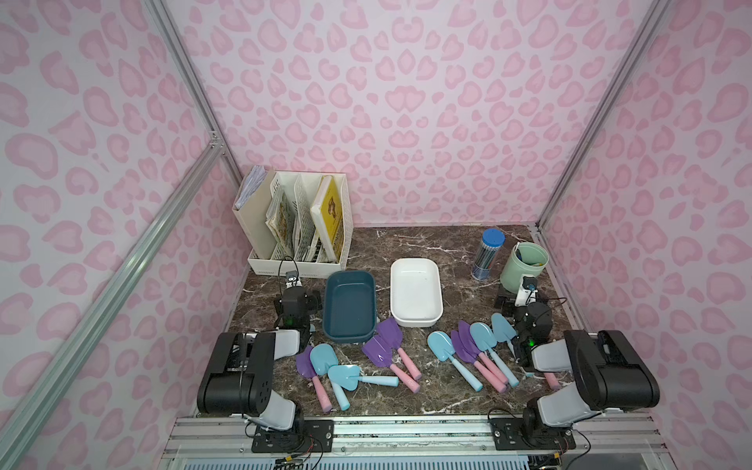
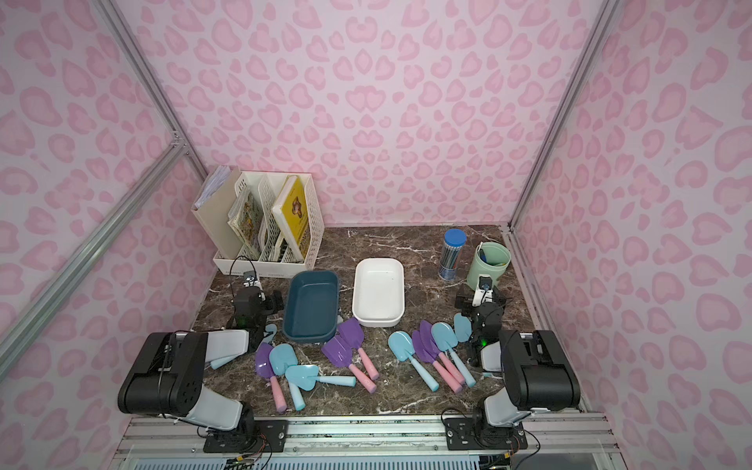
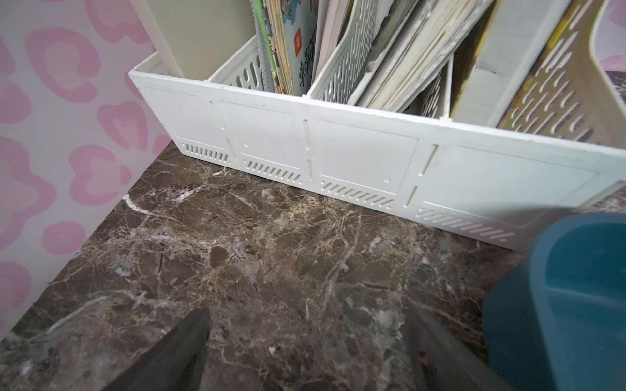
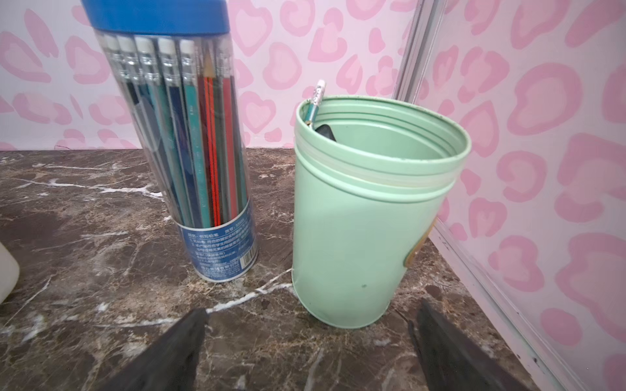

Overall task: Sort the small shovels by color and place them into the storage box
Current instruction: Move the storage box to the center of the board.

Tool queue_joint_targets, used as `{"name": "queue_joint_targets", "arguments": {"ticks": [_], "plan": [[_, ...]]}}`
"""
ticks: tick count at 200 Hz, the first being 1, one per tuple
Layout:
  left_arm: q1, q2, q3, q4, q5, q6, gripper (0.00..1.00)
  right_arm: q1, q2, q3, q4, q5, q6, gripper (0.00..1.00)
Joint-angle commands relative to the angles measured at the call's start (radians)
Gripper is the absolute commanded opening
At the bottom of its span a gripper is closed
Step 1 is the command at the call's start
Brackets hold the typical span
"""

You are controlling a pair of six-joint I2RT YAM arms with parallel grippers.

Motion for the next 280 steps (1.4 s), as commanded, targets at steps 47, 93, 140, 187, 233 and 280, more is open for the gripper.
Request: {"name": "queue_joint_targets", "arguments": {"ticks": [47,93,140,187,233,280], "plan": [[0.001,-0.001,0.002,0.022,0.003,-0.003,0.94,0.000,-0.002,0.002,0.027,0.002,0.007,0.99],[0.002,0.000,0.003,0.022,0.004,-0.003,0.95,0.000,-0.003,0.003,0.028,0.001,0.007,1.00],[0.002,-0.001,0.002,0.023,0.003,-0.003,0.96,-0.001,-0.003,0.001,0.029,0.001,0.007,0.99],[0.002,-0.004,0.001,0.026,0.003,-0.003,0.93,-0.001,-0.004,0.002,0.028,0.000,0.008,1.00],[-0.019,-0.105,0.164,-0.361,-0.087,-0.037,0.74,0.022,-0.132,0.111,-0.245,0.070,0.004,0.97],[-0.078,-0.189,0.283,-0.648,-0.188,-0.143,0.67,0.176,-0.237,0.378,-0.776,0.238,0.067,0.95]]}}
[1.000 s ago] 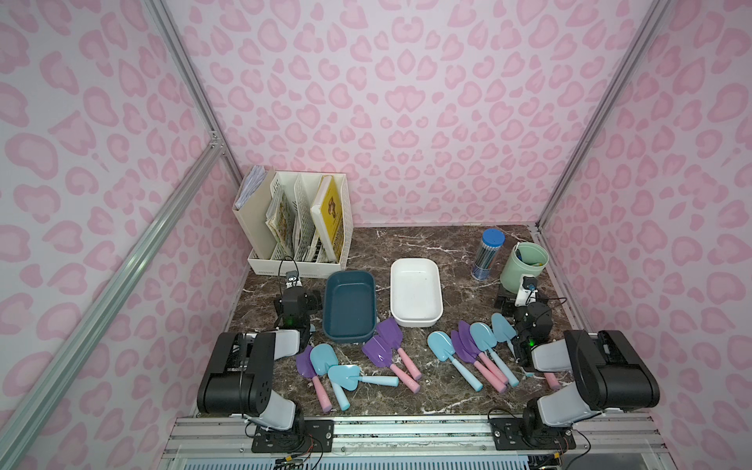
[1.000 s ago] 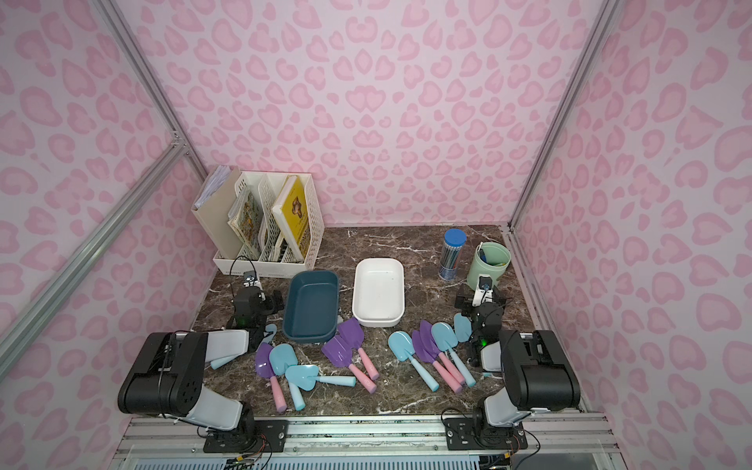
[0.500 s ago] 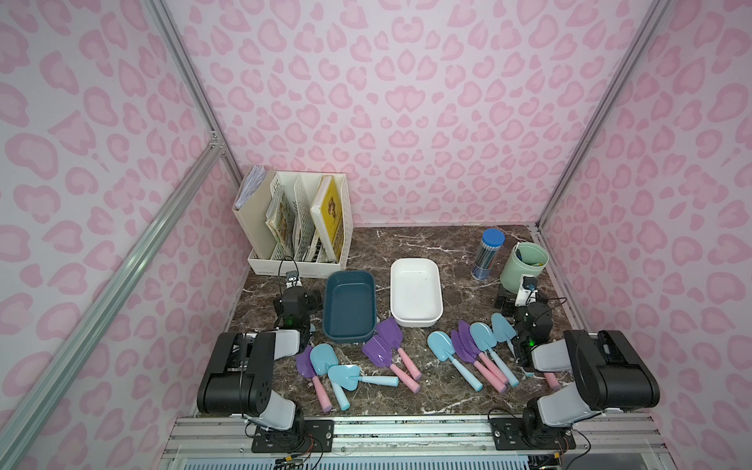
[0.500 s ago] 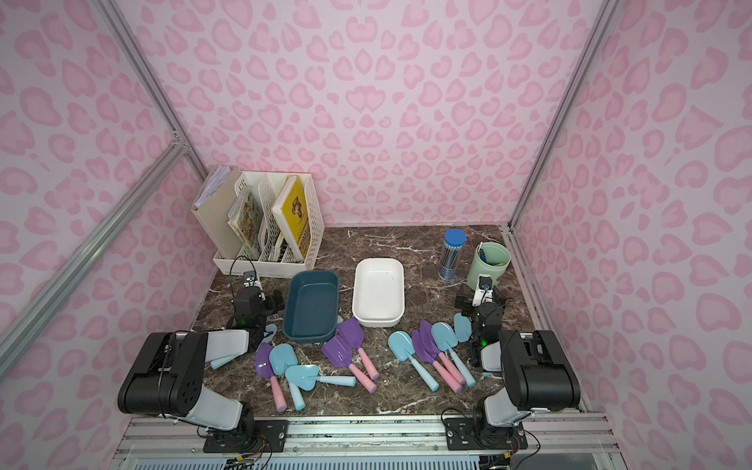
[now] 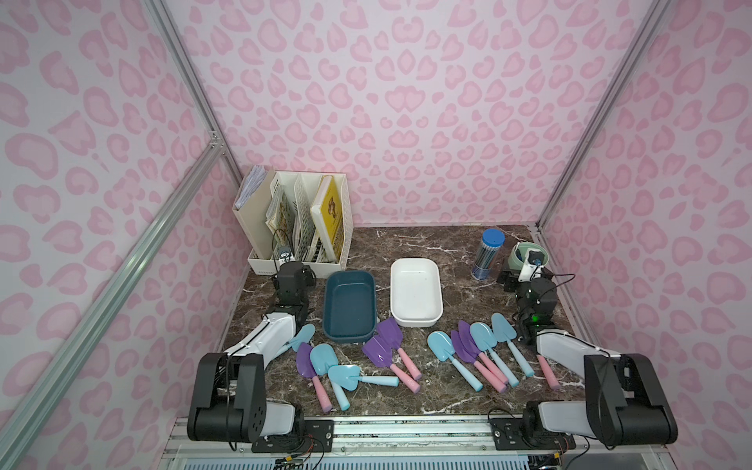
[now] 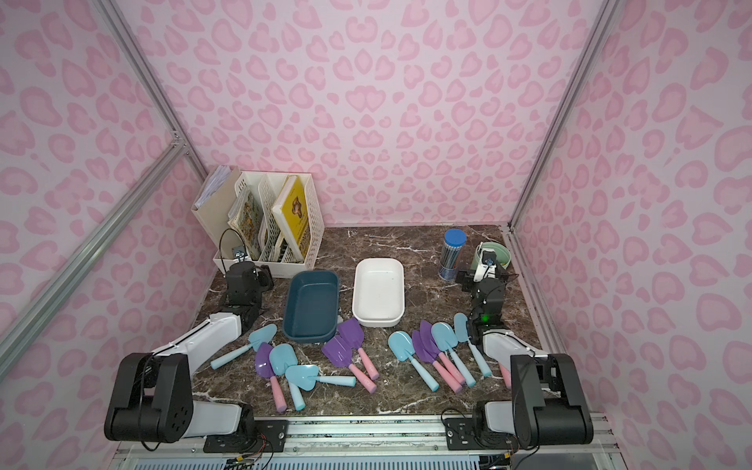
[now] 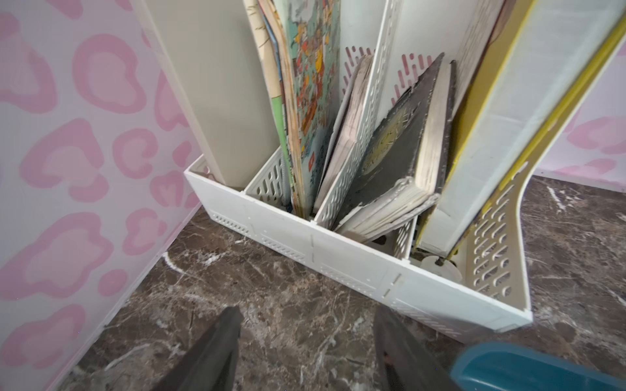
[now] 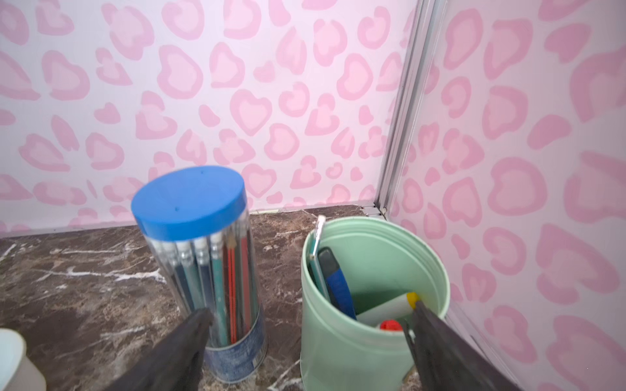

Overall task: Sort the small shovels by color and place them into the storage box
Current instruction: Move the storage box to the center of the board.

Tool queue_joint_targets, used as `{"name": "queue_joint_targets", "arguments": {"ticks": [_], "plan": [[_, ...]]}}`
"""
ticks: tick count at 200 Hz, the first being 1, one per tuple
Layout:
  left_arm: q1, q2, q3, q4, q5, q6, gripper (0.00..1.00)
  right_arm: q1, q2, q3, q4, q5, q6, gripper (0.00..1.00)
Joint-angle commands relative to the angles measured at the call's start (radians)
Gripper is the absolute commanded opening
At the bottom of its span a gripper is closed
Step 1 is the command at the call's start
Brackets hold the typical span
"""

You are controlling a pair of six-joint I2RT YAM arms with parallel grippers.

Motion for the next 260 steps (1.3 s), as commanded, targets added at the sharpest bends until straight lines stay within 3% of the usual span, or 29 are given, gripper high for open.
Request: {"name": "queue_joint_targets", "arguments": {"ticks": [1,39,63,97,133,241,260], "plan": [[-0.040,-0.036,0.025,-0.245,-0.076,-0.061,0.67,0.093,-0.033,0.091,-0.350,0.126,0.025,0.95],[-0.141,-0.071,0.092,-0.473,-0.093,-0.190,0.71,0.274,-0.036,0.286,-0.685,0.126,0.140,0.95],[-0.173,-0.017,0.156,-0.597,-0.068,-0.261,0.76,0.349,0.039,0.432,-0.867,0.041,0.219,0.97],[-0.174,0.048,0.210,-0.648,0.041,-0.285,0.86,0.388,0.182,0.607,-1.049,-0.059,0.317,0.97],[-0.174,0.096,0.226,-0.655,0.120,-0.279,0.89,0.388,0.305,0.714,-1.149,-0.135,0.392,0.96],[-0.162,0.238,0.227,-0.634,0.185,-0.255,0.73,0.383,0.524,0.826,-1.224,-0.242,0.451,0.95],[-0.158,0.256,0.240,-0.636,0.201,-0.251,0.69,0.380,0.552,0.833,-1.232,-0.251,0.453,0.91]]}}
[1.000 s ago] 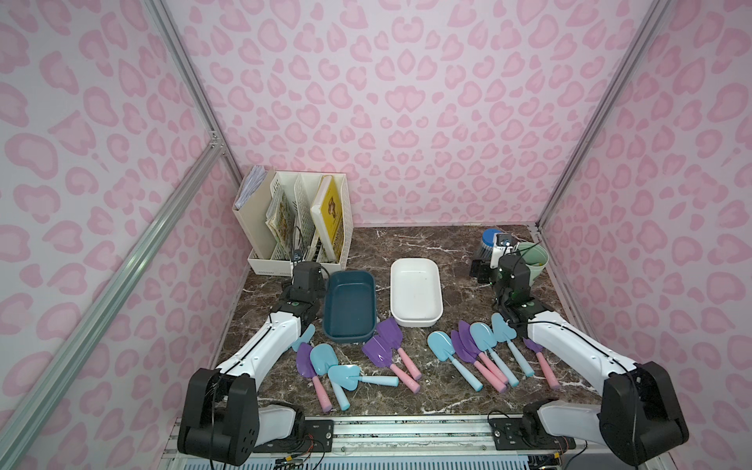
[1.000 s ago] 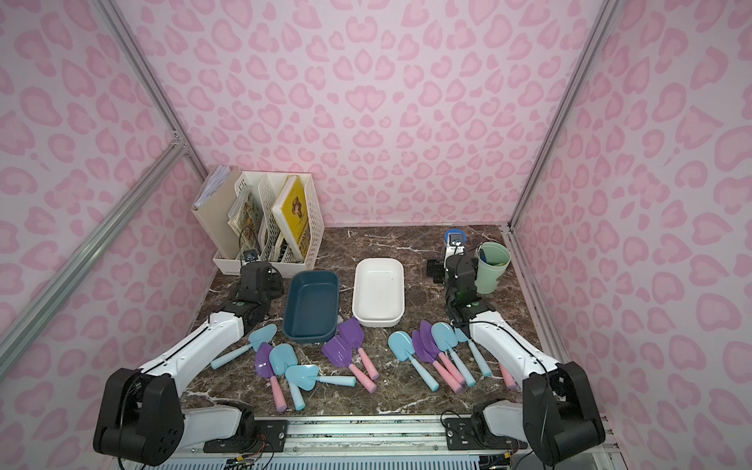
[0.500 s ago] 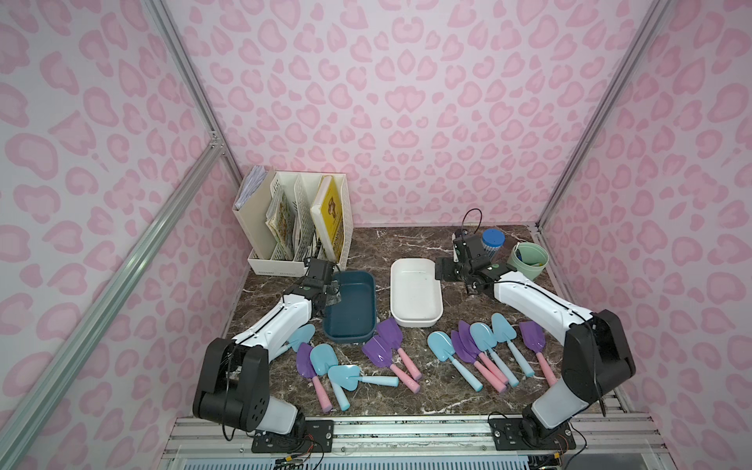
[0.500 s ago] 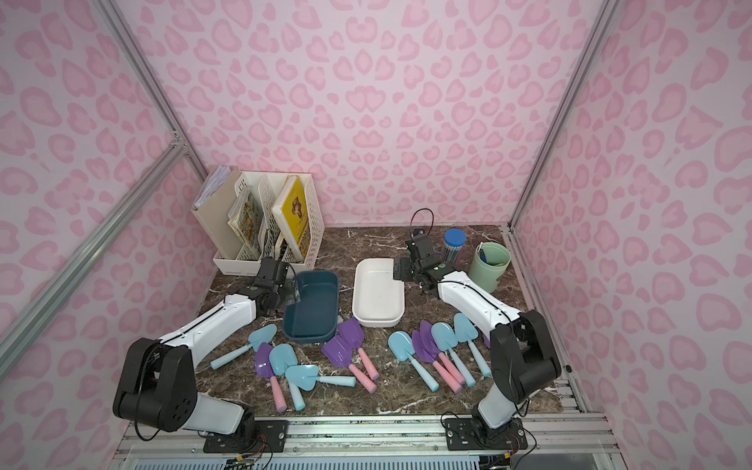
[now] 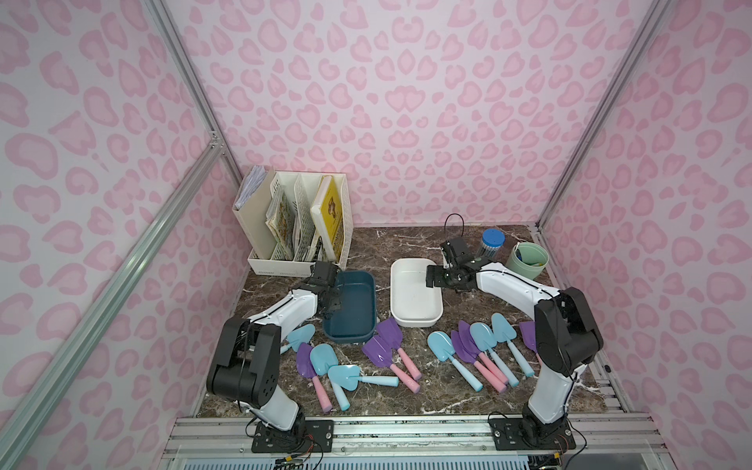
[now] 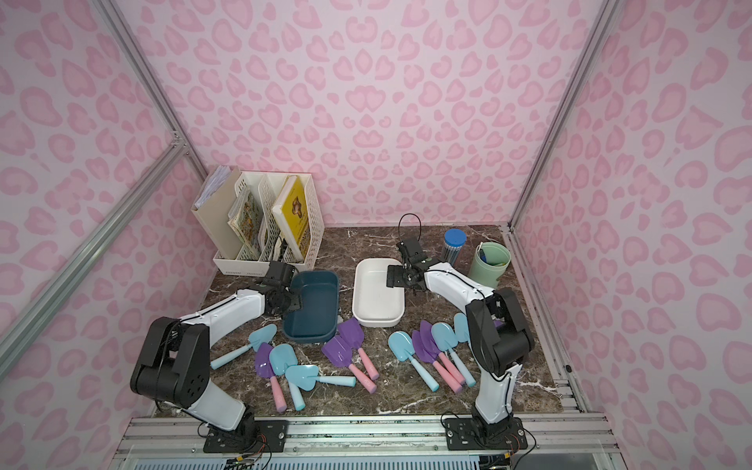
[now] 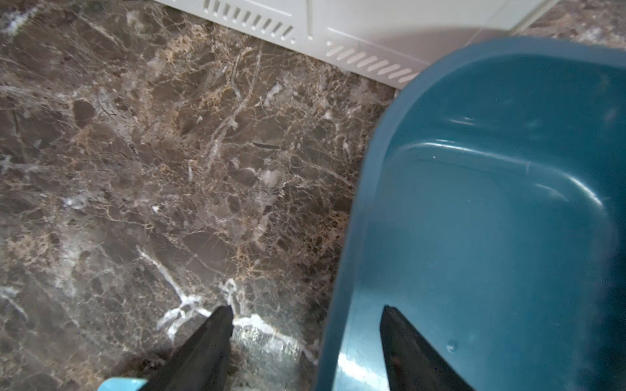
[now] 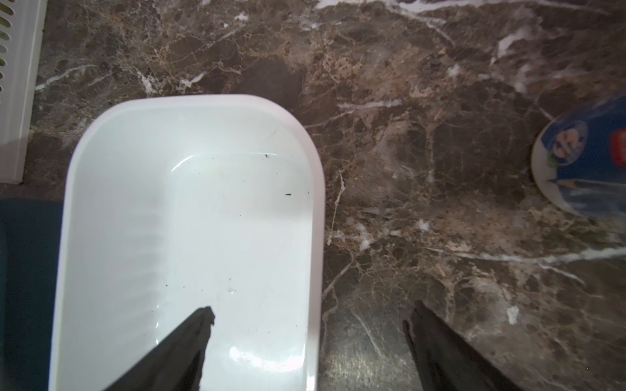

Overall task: Sort the small shovels by color and place them into the storage box
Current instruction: Move the storage box to the center of the board.

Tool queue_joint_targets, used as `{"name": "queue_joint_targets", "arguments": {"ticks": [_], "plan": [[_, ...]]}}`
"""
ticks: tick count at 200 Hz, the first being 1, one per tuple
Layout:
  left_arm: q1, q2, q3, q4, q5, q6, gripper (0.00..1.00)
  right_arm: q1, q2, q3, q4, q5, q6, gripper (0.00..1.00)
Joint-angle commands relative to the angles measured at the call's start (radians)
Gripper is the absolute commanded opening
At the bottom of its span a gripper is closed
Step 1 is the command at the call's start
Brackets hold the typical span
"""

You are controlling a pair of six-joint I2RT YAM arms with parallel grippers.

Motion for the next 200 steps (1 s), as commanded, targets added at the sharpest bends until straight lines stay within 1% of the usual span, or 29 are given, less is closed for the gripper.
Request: {"name": "queue_joint_targets", "arguments": {"ticks": [1,21,35,56,77,88,98,117,149,165,178,200], "plan": [[0.004,0.018,0.013,0.001,0.030,0.016,0.68,-0.003,0.025,0.012,-0.028,-0.024,0.012,0.90],[0.005,0.041,0.028,-0.006,0.044,0.022,0.62,-0.003,0.048,0.012,-0.031,-0.042,0.009,0.87],[0.007,0.057,0.040,-0.012,0.052,0.027,0.50,-0.003,0.059,0.012,-0.031,-0.052,0.008,0.81],[0.007,0.069,0.050,-0.016,0.058,0.031,0.42,-0.003,0.066,0.000,-0.024,-0.067,0.004,0.72],[0.005,0.072,0.057,-0.021,0.063,0.036,0.31,-0.003,0.062,-0.026,-0.012,-0.067,0.005,0.63],[0.004,0.068,0.062,-0.028,0.062,0.040,0.28,-0.002,0.058,-0.035,-0.008,-0.061,0.005,0.59],[0.000,0.064,0.069,-0.038,0.058,0.045,0.25,-0.003,0.056,-0.040,-0.005,-0.053,0.004,0.58],[-0.010,0.063,0.088,-0.057,0.055,0.061,0.17,-0.003,0.054,-0.048,0.008,-0.044,0.004,0.48],[-0.020,0.068,0.117,-0.075,0.052,0.057,0.10,-0.003,0.054,-0.051,0.024,-0.030,0.003,0.28],[-0.026,0.071,0.134,-0.084,0.051,0.052,0.07,-0.010,0.048,-0.050,0.029,-0.020,-0.002,0.20],[-0.032,0.078,0.147,-0.092,0.051,0.045,0.06,-0.022,0.043,-0.048,0.029,-0.014,-0.006,0.15],[-0.047,0.092,0.170,-0.092,0.051,0.032,0.05,-0.046,0.022,-0.050,0.023,-0.001,-0.014,0.08]]}}
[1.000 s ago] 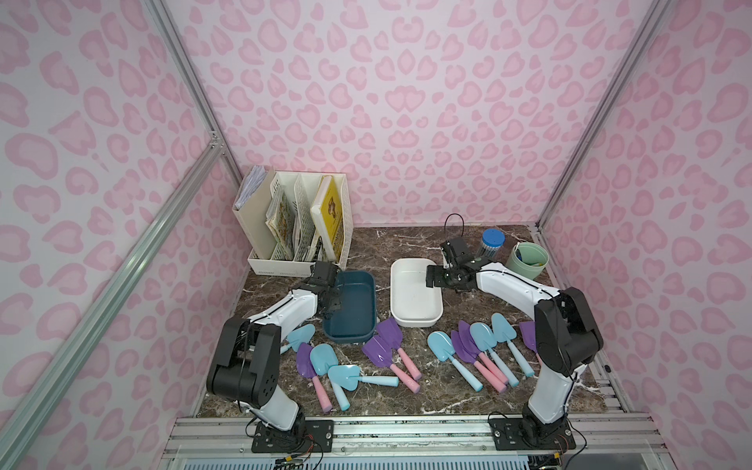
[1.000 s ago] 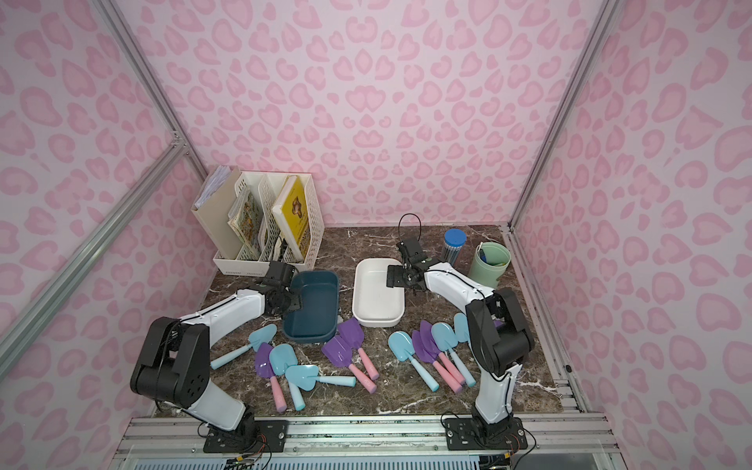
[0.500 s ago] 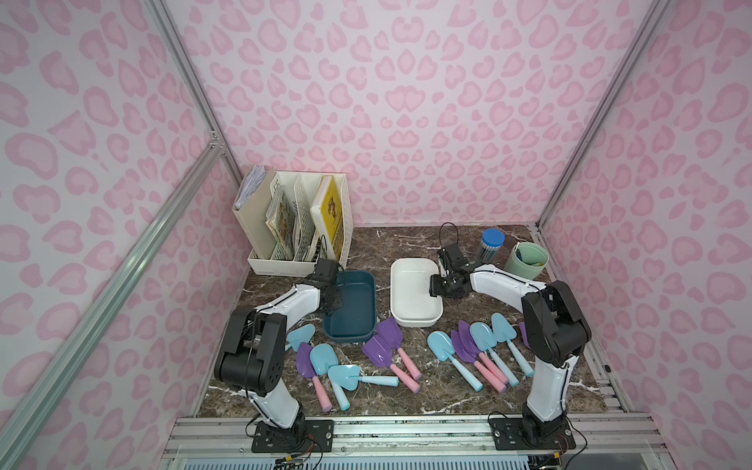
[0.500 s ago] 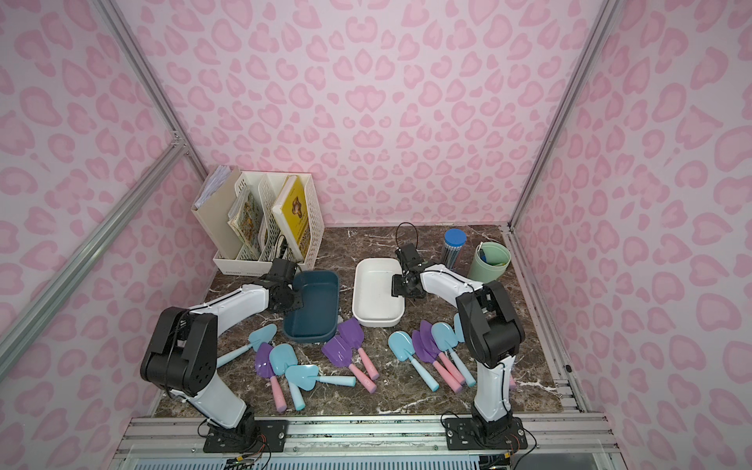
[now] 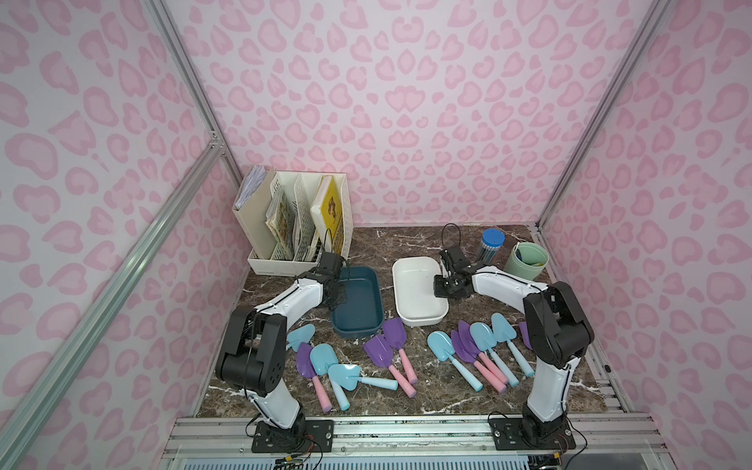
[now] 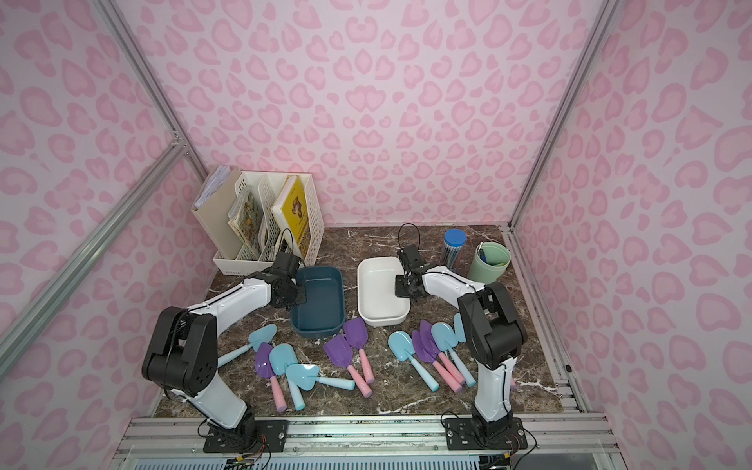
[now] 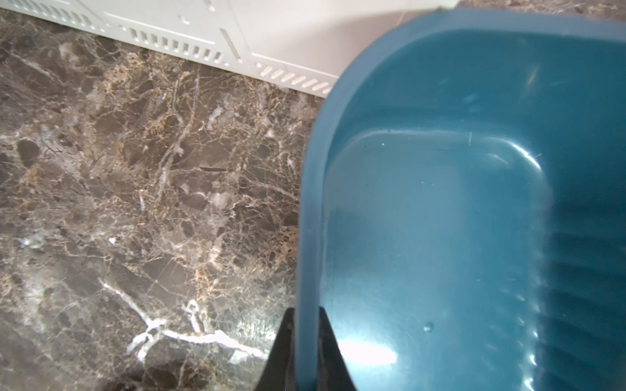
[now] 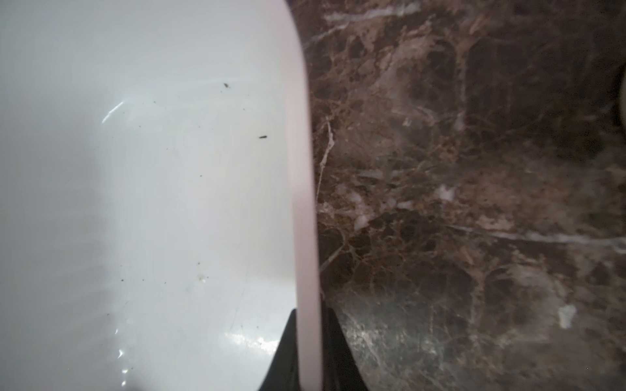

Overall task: Sort the small shovels by color and place them into the storage box
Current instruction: Move the storage box to the center of the board.

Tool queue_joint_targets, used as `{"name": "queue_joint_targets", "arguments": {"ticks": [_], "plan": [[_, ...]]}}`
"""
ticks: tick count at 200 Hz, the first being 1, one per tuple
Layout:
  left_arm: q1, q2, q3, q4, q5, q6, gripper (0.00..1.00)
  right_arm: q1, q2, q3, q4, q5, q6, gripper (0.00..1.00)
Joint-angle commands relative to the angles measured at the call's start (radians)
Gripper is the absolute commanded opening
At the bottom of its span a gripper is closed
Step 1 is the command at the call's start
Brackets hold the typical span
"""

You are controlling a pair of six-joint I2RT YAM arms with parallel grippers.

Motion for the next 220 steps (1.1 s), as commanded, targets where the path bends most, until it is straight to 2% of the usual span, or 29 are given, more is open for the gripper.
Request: {"name": "queue_joint_targets", "arguments": {"ticks": [1,31,74,172,220], "plan": [[-0.015,0.015,0.027,-0.005,-0.002,-0.012,0.05,-0.022,-0.023,0.003,0.006,0.031,-0.012,0.08],[-0.050,0.056,0.084,-0.019,-0.012,-0.032,0.03,-0.065,-0.058,-0.007,0.000,0.026,-0.040,0.03],[-0.078,0.120,0.175,-0.033,-0.021,-0.066,0.03,-0.092,-0.077,-0.009,-0.009,-0.003,-0.117,0.01],[-0.093,0.285,0.395,-0.033,0.010,-0.066,0.02,-0.128,-0.058,-0.003,-0.005,-0.045,-0.178,0.01],[-0.093,0.341,0.430,-0.013,0.058,-0.042,0.02,-0.145,-0.020,0.023,-0.003,-0.057,-0.182,0.02]]}}
